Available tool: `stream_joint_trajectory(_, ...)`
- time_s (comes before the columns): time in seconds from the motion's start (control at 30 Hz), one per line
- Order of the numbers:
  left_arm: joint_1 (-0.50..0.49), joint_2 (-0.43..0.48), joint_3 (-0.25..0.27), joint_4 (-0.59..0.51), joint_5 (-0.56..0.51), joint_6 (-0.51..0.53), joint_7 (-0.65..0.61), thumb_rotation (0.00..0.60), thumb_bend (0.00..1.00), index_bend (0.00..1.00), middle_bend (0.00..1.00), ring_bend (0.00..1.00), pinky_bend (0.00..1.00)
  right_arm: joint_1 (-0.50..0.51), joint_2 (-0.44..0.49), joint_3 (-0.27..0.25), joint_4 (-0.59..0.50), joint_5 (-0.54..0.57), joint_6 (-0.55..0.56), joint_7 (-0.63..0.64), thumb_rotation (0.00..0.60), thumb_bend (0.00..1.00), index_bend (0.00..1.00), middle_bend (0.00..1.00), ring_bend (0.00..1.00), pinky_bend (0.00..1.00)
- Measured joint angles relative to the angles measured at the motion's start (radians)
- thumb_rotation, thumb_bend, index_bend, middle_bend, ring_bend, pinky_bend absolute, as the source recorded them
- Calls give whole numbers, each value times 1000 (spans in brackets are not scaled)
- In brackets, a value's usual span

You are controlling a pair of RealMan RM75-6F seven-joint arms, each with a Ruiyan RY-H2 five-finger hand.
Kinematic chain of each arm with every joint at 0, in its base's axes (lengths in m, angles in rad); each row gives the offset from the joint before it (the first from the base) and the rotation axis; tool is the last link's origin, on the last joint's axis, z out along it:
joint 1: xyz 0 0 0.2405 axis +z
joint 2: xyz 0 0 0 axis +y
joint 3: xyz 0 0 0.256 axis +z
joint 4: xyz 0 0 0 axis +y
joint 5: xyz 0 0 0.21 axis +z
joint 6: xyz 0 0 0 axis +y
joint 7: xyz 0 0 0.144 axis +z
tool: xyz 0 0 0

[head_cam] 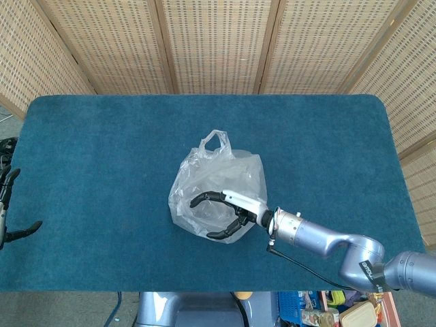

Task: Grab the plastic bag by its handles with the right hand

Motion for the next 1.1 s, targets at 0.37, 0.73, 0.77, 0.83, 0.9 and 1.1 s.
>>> stream_joint_trajectory(0.37,-2,6,-2,3,-4,-4,-14,600,90,0,0,0,0,22,-38,54,-8,89,-15,53,600,315,254,224,44,13)
stream_joint_trajectory(0.73,-3,9,-3,3,-8,-10,-25,600,89,0,0,0,0,13,-69,110,5,123,-19,302,600,338,246,292,165,220)
stream_joint_trajectory(0.77,-4,10,-3,3,-8,-10,-26,600,90,0,0,0,0,10,-71,114,6,123,-19,330,600,271,246,304,176,227)
stream_joint_trajectory(0.83,-4,11,-3,3,-9,-12,-30,600,90,0,0,0,0,5,-70,121,10,119,-22,397,600,125,248,311,184,232)
stream_joint_trajectory(0.9,-4,12,-3,3,-10,-14,-33,600,90,0,0,0,0,4,-63,123,15,105,-42,463,600,44,251,310,178,232)
stream_joint_trajectory(1.1,-4,14,-1,1,-5,-14,-36,600,91,0,0,0,0,21,-39,104,29,51,-125,512,600,0,263,305,159,225)
